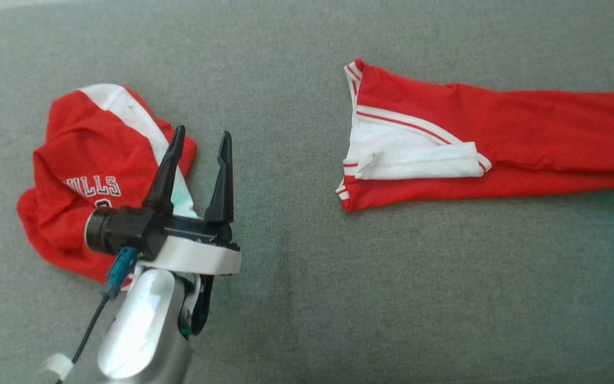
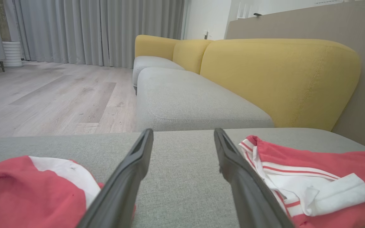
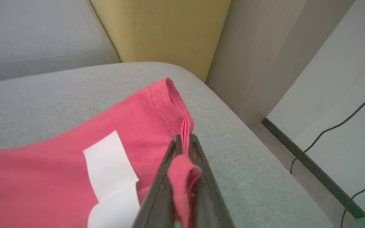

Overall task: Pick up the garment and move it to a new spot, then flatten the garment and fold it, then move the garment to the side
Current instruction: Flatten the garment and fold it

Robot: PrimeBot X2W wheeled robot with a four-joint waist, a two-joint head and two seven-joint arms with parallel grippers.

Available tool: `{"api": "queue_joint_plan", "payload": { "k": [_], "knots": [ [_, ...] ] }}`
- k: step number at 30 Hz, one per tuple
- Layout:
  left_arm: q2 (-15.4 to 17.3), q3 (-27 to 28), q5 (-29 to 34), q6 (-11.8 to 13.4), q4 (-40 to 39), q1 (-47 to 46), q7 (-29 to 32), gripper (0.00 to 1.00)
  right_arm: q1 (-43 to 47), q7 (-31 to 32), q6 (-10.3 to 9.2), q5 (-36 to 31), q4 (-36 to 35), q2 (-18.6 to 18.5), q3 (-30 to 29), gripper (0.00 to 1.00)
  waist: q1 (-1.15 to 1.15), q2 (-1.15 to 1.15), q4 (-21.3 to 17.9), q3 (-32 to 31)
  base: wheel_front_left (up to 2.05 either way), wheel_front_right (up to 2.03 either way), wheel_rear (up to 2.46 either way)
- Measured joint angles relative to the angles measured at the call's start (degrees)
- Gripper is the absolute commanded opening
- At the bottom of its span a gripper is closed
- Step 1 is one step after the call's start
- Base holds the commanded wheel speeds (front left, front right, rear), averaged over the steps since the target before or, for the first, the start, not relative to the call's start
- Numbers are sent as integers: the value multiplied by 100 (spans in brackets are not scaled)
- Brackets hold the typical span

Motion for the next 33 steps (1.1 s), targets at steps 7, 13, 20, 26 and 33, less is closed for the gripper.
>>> {"api": "queue_joint_plan", "payload": {
  "k": [7,13,20,26,33],
  "knots": [
    [-40,69,-1,1,-22,277,0,100,40,2,0,136,-458,535,643,0,0,0,27,-392,0,0,0],
    [-59,125,-1,7,-27,501,0,100,393,51,0,713,-1114,929,1548,0,-1,0,111,-818,0,0,0],
    [-82,151,-9,57,-51,703,0,100,748,258,0,1478,-1532,1113,2682,0,-1,0,333,-1212,0,0,0],
    [-80,153,-10,62,-123,745,0,100,829,152,0,2423,-1243,1120,3721,0,0,0,561,-1281,0,0,0],
    [-79,105,-9,59,-149,737,11,100,821,-275,0,2954,-535,1116,4507,0,1,0,789,-1086,0,0,0]
  ]
}}
